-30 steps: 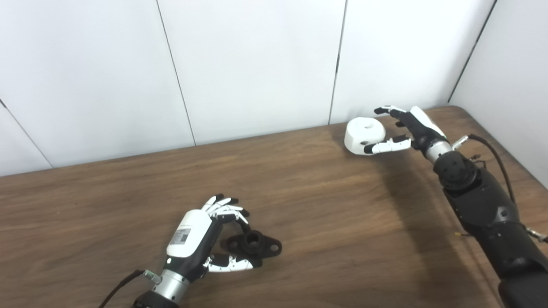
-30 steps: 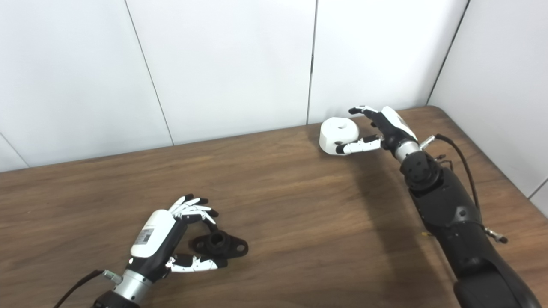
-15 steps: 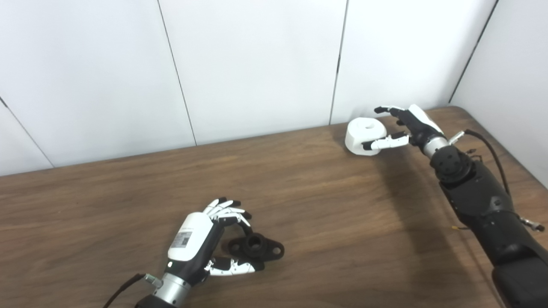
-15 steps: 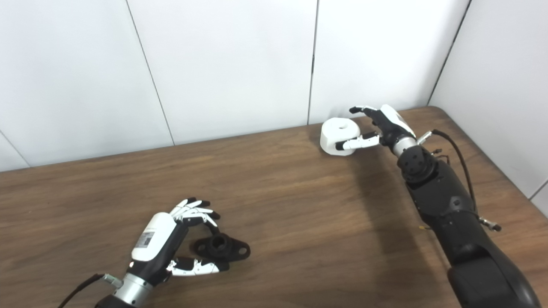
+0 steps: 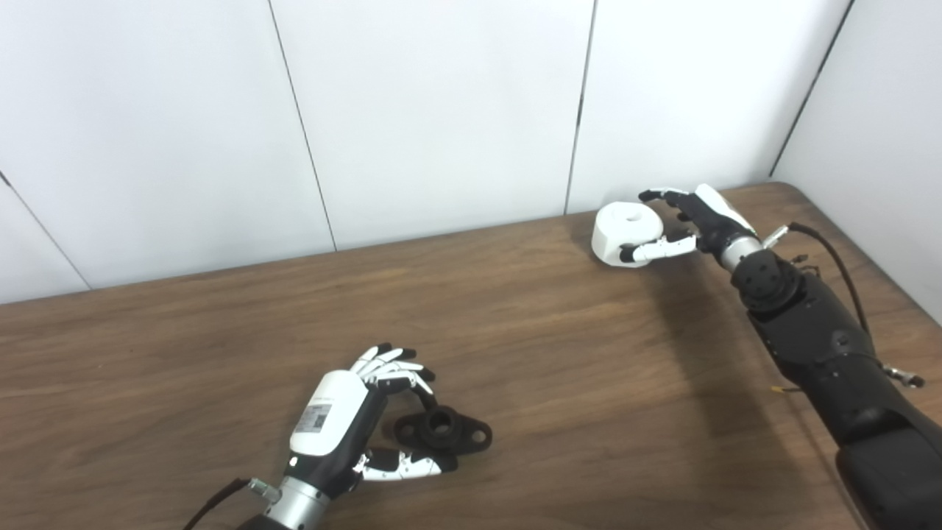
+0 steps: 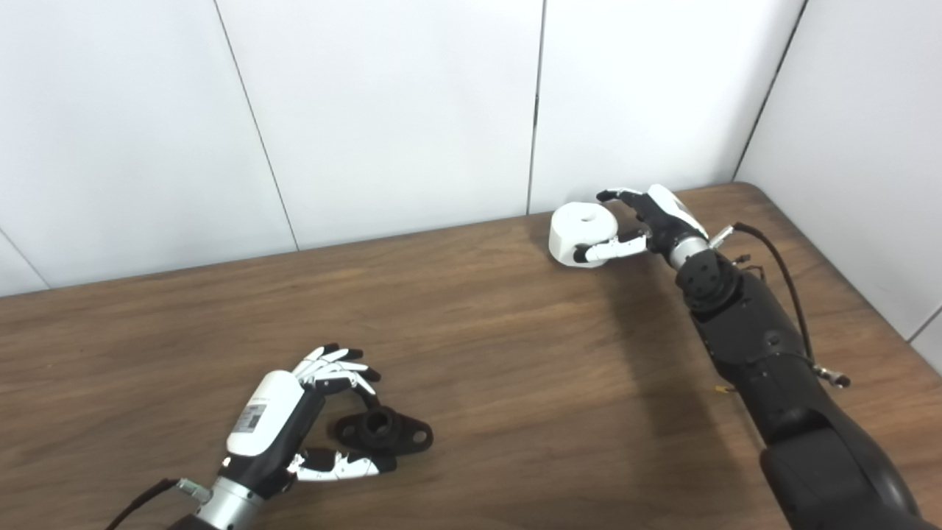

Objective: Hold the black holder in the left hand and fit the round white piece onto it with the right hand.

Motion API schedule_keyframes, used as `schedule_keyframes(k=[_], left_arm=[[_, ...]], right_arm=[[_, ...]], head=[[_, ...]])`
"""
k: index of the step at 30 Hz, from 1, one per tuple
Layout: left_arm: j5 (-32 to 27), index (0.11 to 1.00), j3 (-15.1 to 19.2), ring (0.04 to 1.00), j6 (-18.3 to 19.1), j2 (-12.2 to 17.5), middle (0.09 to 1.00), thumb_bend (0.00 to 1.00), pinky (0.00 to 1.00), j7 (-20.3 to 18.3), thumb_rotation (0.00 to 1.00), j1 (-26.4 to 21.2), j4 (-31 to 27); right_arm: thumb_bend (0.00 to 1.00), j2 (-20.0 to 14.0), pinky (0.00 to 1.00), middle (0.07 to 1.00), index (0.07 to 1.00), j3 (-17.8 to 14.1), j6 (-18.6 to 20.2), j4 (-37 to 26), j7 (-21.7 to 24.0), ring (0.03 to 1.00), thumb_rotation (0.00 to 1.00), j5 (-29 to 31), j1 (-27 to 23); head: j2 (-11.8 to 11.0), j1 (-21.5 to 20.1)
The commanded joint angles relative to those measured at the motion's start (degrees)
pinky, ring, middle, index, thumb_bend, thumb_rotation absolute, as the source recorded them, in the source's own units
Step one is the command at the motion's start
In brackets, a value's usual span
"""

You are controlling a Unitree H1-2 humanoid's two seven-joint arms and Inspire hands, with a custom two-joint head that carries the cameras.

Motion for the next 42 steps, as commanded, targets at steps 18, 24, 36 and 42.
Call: schedule_keyframes(k=[18,24,36,42], left_arm=[[-0.61,0.481,0.35,0.866,1.11,-0.85,0.727,0.52,0.99,-0.17,0.06,1.08,-1.26],[-0.05,0.481,0.2,0.851,0.54,-0.58,0.721,0.52,0.96,0.7,0.06,0.86,-0.77],[-0.53,0.481,0.52,0.859,0.32,-0.27,0.722,0.52,0.98,0.8,0.05,0.46,-0.26],[-0.48,0.481,0.74,0.862,0.54,-0.04,0.722,0.52,0.98,0.74,0.05,0.28,0.06]], right_arm=[[0.79,-0.41,0.89,0.939,0.697,0.84,-2.65,-1.62,-1.35,0.96,0.31,0.07,-3.07],[0.68,-0.47,0.87,0.894,0.619,0.81,-5.14,-1.7,-2.02,0.925,0.25,0.44,-2.51],[0.69,-0.77,0.91,0.876,0.618,0.67,-4.56,-4.21,-2.03,0.934,0.28,-0.25,-1.91],[0.72,-0.52,0.91,0.873,0.62,0.41,-3.78,-8.61,-1.2,0.935,0.29,0.11,-0.28]], head=[[0.76,0.4],[0.92,0.23],[1.22,-0.16],[1.36,-0.6]])
